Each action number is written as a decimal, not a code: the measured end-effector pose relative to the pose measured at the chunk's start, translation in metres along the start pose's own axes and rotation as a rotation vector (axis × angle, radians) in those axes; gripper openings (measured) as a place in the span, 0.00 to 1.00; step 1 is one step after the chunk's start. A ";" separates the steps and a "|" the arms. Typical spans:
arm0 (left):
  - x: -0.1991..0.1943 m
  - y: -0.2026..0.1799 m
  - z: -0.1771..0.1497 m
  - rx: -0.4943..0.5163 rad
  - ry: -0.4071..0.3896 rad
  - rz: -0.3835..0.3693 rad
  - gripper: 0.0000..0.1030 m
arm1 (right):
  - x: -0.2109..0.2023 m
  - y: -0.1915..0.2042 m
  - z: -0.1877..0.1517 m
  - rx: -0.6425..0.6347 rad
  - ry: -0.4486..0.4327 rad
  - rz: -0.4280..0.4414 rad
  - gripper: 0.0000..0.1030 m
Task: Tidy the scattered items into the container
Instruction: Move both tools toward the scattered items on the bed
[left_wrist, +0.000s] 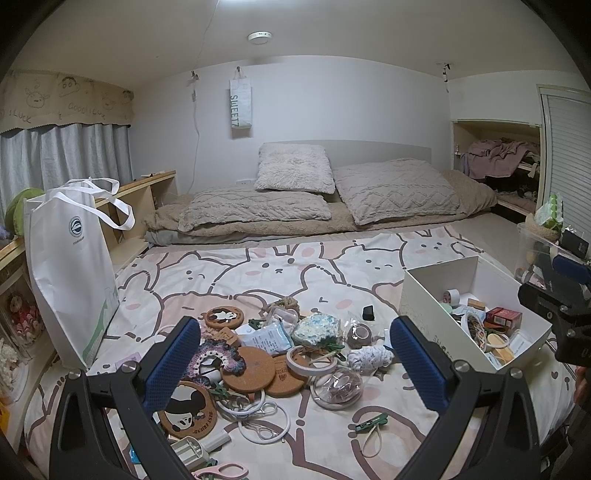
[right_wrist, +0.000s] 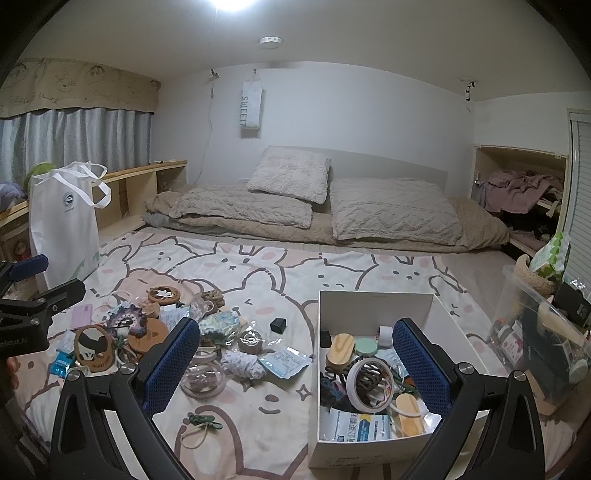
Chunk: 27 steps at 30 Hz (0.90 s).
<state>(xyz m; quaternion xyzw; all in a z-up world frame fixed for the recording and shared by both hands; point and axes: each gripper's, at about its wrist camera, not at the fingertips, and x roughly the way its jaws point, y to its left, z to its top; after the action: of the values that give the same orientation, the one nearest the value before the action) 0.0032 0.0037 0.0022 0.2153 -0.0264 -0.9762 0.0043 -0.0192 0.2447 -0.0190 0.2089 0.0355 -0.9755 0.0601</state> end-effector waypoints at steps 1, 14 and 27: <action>0.001 0.001 0.000 -0.005 0.002 -0.002 1.00 | 0.000 0.000 0.000 -0.001 0.001 0.002 1.00; 0.026 0.003 -0.016 -0.028 0.075 -0.015 1.00 | 0.019 0.007 -0.010 -0.008 0.051 0.016 1.00; 0.071 0.019 -0.039 -0.086 0.208 0.015 1.00 | 0.060 0.029 -0.039 -0.037 0.160 0.056 1.00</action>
<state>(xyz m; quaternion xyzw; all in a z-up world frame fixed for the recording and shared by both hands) -0.0454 -0.0182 -0.0617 0.3147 0.0144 -0.9488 0.0238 -0.0537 0.2132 -0.0800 0.2861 0.0525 -0.9527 0.0883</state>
